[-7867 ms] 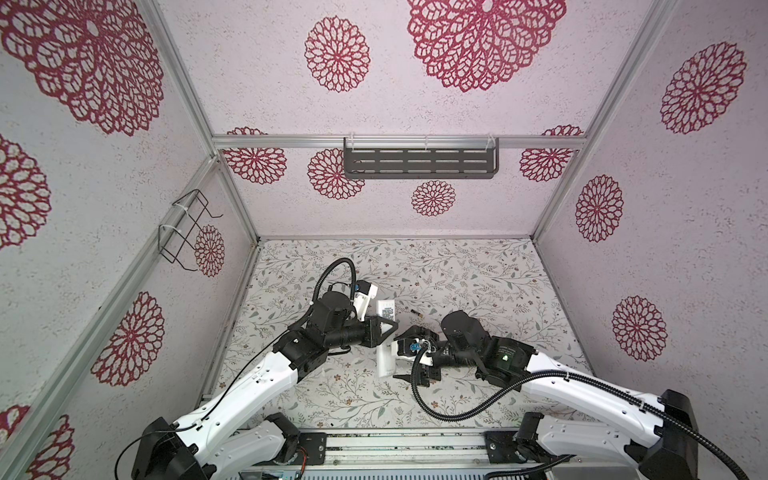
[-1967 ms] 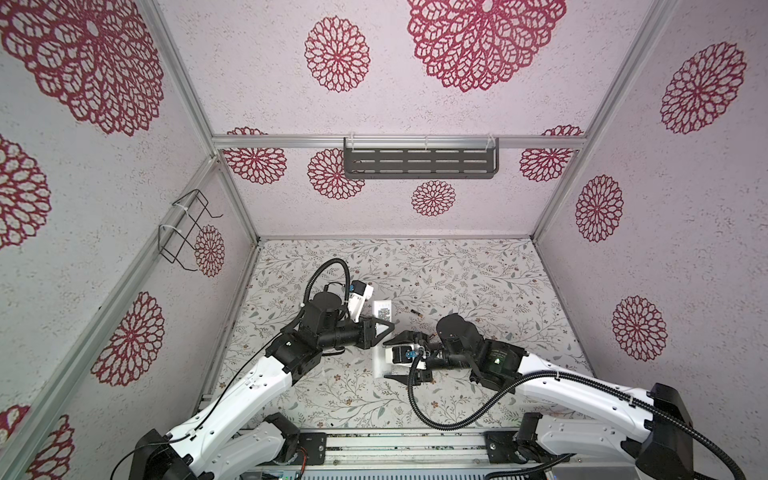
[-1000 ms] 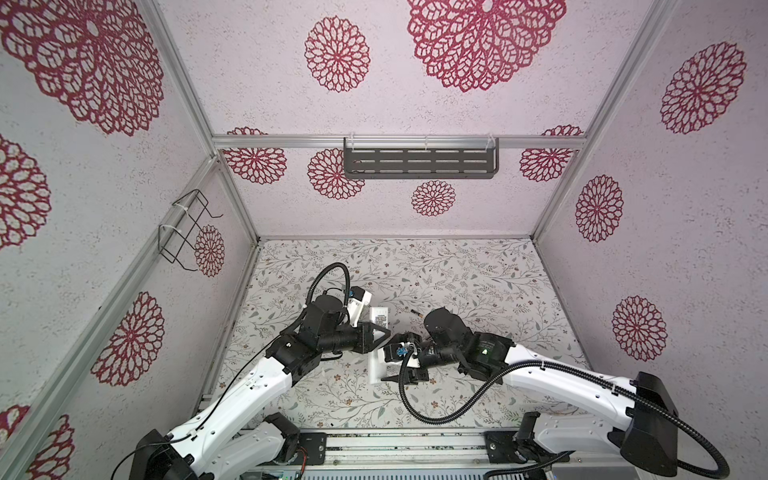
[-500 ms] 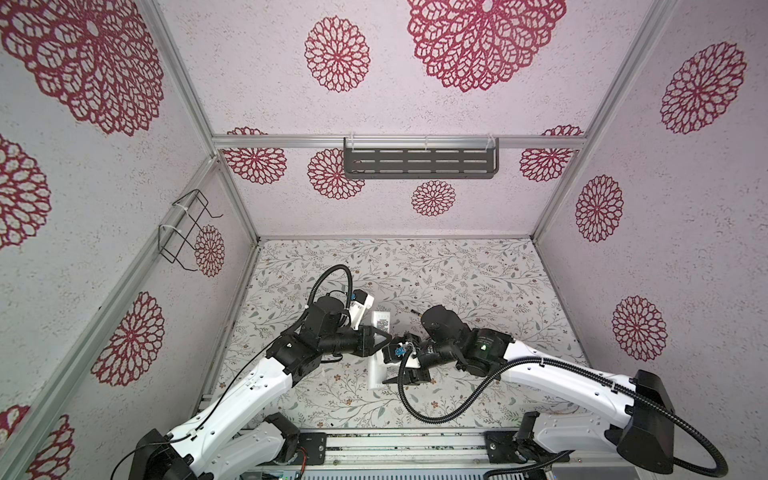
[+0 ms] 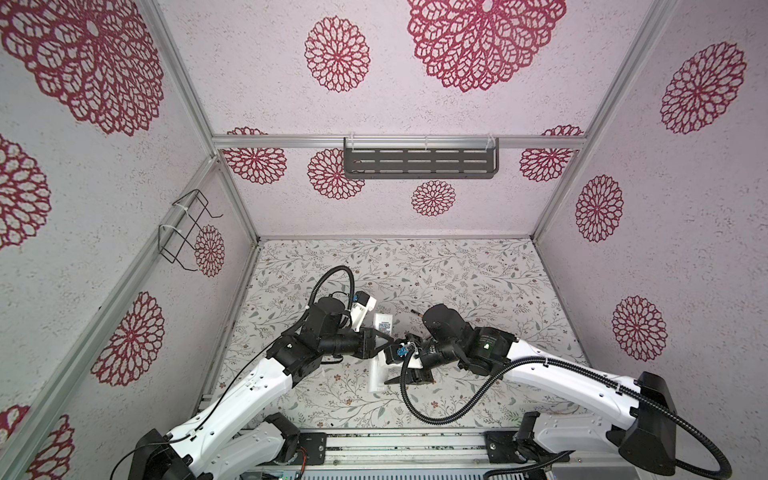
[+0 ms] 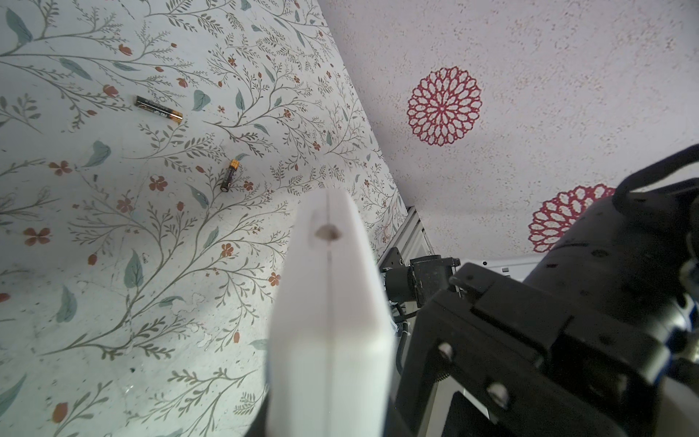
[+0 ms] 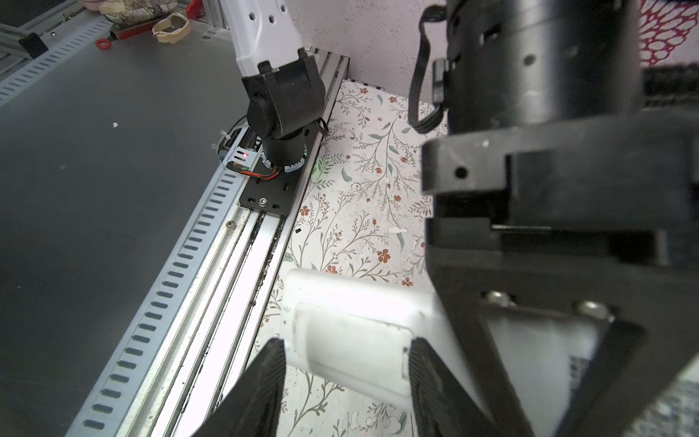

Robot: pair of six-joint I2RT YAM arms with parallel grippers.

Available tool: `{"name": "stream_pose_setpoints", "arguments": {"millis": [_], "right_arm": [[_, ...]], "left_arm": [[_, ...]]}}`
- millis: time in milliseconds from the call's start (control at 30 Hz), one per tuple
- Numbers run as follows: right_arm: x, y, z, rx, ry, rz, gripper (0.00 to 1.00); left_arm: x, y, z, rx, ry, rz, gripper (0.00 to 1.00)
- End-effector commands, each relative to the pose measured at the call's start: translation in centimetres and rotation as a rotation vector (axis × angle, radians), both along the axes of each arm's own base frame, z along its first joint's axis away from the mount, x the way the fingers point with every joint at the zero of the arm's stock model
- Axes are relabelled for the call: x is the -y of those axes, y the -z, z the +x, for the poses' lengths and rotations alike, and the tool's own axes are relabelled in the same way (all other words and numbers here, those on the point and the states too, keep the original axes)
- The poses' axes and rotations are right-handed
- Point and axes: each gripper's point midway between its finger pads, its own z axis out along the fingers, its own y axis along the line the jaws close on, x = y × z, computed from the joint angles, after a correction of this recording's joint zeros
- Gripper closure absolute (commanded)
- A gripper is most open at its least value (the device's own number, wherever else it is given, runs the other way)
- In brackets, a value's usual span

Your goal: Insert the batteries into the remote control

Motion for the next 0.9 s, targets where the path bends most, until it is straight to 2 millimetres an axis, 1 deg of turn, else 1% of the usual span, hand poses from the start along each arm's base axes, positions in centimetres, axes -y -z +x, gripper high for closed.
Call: {"name": "stream_pose_setpoints", "arguments": {"millis": [0, 167, 400, 533, 667, 767, 833, 867], "right_arm": [[1.1, -0.9, -3.7, -0.103, -0.132, -0.004, 0.46], [1.2, -1.5, -3.8, -0.098, -0.129, 0.013, 0.46], [1.0, -1.1, -3.0, -0.08, -0.093, 0.01, 0.45], [0.9, -2.0, -2.4, -0.038, -0.059, 0.05, 0.42], [1.0, -3.3, -1.7, -0.006, -0.01, 0.092, 0.37], [1.3, -4.4, -0.6, 0.015, 0.074, 0.136, 0.32], [1.5, -5.0, 0.6, 0.02, 0.162, 0.164, 0.29], [1.7, -5.2, 1.5, 0.017, 0.228, 0.176, 0.28]], "left_arm": [[0.2, -4.0, 1.9, 0.163, -0.044, -0.087, 0.99], [0.1, -3.9, 1.9, 0.161, -0.046, -0.086, 0.99], [0.2, -4.1, 1.7, 0.159, -0.043, -0.092, 0.99], [0.0, -4.0, 1.7, 0.16, -0.048, -0.087, 0.99], [-0.4, -3.8, 2.2, 0.164, -0.089, -0.07, 0.99], [-1.4, -3.3, 3.2, 0.159, -0.165, -0.029, 0.99], [-2.1, -3.0, 3.8, 0.154, -0.219, 0.0, 0.98], [-2.6, -2.8, 4.3, 0.148, -0.261, 0.022, 0.98]]}}
